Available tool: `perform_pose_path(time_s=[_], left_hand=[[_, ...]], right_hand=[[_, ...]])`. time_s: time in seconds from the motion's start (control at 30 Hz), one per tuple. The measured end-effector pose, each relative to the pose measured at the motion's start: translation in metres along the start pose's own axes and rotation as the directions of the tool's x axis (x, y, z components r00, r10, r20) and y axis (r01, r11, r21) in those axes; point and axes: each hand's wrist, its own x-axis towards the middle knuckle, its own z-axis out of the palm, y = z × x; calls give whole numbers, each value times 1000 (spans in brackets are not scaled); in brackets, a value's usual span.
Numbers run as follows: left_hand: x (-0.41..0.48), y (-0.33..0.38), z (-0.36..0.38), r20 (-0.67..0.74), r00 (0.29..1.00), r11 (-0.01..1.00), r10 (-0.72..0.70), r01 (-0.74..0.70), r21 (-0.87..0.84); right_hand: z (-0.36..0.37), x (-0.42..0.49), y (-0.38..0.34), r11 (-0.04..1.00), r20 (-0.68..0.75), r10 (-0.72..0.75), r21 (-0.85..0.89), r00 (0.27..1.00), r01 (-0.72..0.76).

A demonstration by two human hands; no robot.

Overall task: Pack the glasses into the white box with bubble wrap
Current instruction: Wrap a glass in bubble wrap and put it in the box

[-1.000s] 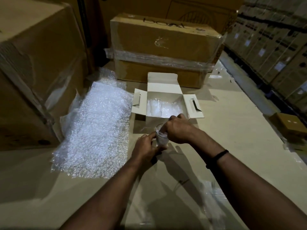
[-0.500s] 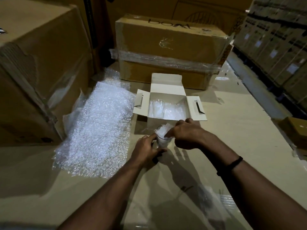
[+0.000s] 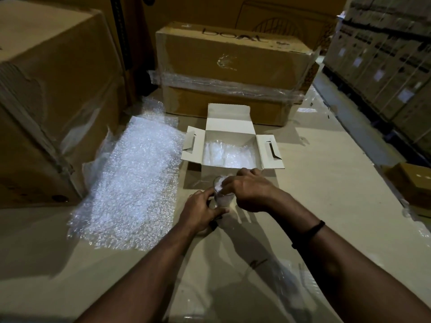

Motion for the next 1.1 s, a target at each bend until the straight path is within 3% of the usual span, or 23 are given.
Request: perform_pose_path(time_s=[0.07,0.17,0.23,0.43,0.53,0.6,0.67,0.73,0.8,0.87,1.0,1.1], left_hand=[[0,0,0,-3,1000,1000,14,-14,13],[-1,-1,0,0,1000,1000,21,-21,2],[-1,0,1,1,1000,1000,14,-14,-1],[-1,4,-1,1,1000,1000,-22,22,2],[-3,5,-2,-3,999,999,-43,43,-21],[-3,4,-2,6,999,999,-34,34,-32],[-3,3,-2,12,1000,999,-22,23,-27],[-3,3,-2,6,1000,1000,-17,17,-12],[-4,5,-3,0,1000,1000,-27,27,2],[-6,8,-5,6,999,999,-33,33,19],[-6,9,-7,9,1000,999,-15,15,30],[-5,10,-6,1,1000,999,-23,23,39]], right_hand=[[0,1,1,1000,-7,-7,-15,1000,7],[1,-6,3,1000,-232,12,13,973,-9],[1,-9,5,999,-294,39,8,955,-38],[6,2,-5,988,-82,83,-126,993,-93],[1,5,-6,991,65,110,-80,992,-105],[-1,1,-2,995,60,97,18,994,-98],[3,-4,8,971,-146,114,224,983,-79],[12,-10,15,878,-337,258,473,906,-74],[23,-14,16,753,-309,366,652,878,-84],[37,-12,10,686,-229,369,721,901,-98],[49,-5,-3,612,-265,410,790,873,-48],[48,-5,-2,616,-282,424,786,861,-46]])
